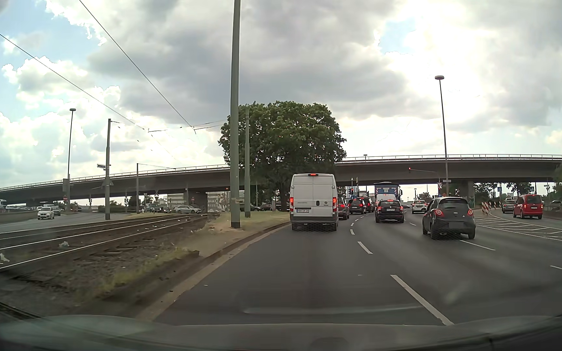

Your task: Follow the waypoints while adhering to traffic rules and regulations

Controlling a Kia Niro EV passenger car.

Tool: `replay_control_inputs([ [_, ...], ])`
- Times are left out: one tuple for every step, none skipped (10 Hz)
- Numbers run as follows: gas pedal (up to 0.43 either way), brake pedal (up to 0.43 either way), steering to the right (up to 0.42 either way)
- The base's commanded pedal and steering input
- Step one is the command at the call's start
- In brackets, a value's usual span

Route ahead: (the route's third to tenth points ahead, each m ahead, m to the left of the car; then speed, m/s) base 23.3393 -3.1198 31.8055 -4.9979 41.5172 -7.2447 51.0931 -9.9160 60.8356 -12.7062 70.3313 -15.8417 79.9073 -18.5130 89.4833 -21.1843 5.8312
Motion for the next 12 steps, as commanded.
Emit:
replay_control_inputs([
  [0.000,0.085,0.004],
  [0.000,0.098,0.004],
  [0.000,0.110,0.005],
  [0.000,0.128,0.005],
  [0.000,0.146,0.005],
  [0.000,0.146,0.006],
  [0.000,0.152,0.007],
  [0.000,0.152,0.010],
  [0.000,0.152,0.011],
  [0.000,0.152,0.012],
  [0.000,0.152,0.012],
  [0.000,0.159,0.012],
])
